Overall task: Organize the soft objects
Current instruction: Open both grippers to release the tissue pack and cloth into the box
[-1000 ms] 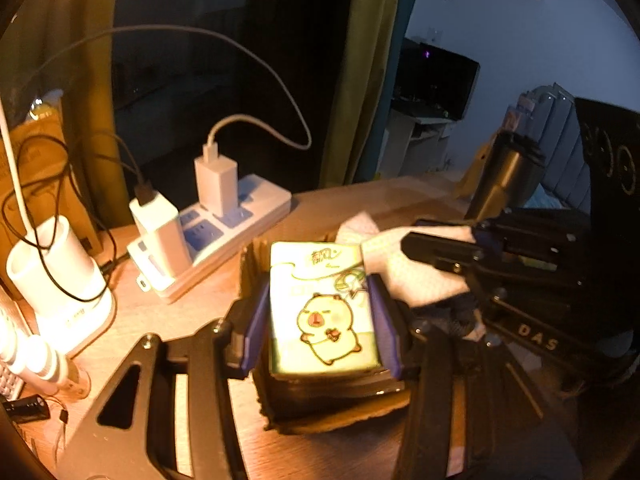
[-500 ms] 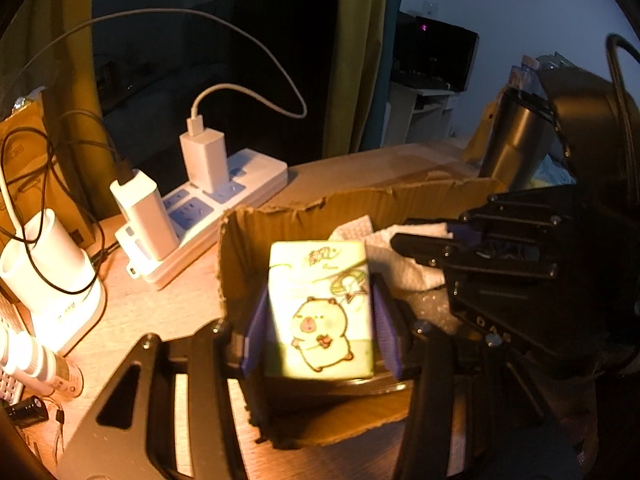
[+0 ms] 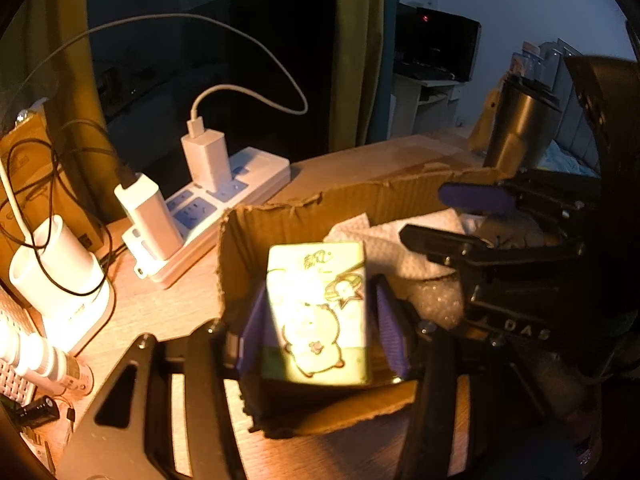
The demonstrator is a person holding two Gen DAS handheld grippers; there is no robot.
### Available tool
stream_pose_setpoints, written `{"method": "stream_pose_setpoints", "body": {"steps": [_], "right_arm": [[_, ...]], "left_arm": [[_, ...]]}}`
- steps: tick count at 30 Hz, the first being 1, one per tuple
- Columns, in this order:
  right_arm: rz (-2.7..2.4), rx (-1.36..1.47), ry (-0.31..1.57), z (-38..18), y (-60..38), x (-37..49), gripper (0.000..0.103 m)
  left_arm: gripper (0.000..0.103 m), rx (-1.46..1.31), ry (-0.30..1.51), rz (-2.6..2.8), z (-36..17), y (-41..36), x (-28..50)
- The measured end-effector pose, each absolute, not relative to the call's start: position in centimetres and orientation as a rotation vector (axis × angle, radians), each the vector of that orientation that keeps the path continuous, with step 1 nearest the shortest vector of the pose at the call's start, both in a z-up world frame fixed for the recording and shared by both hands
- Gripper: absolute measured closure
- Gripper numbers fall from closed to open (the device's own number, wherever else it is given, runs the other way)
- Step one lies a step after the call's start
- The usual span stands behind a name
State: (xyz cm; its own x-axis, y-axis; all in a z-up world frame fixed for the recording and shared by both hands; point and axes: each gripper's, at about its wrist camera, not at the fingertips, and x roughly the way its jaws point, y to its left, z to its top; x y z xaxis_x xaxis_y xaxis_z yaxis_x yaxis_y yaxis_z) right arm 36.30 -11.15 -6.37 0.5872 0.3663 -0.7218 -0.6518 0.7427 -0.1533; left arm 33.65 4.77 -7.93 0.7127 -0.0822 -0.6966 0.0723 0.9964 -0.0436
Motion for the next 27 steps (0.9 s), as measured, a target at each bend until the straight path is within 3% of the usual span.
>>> {"method": "stream_pose_setpoints", "body": {"steps": [3,27], "right_arm": [[0.601,-0.417,0.702,-5.7,-11.7,36.1,0.047],[0.635,-0.301,0.638,-3.1,-14.2,33.7,0.046]], "left_arm": [[0.05,0.005,0.759,-0.08,-7.5,4.5,33.2],[0.05,-0.091,0.682,-0.067,-3.9,5.5,27.5]]}}
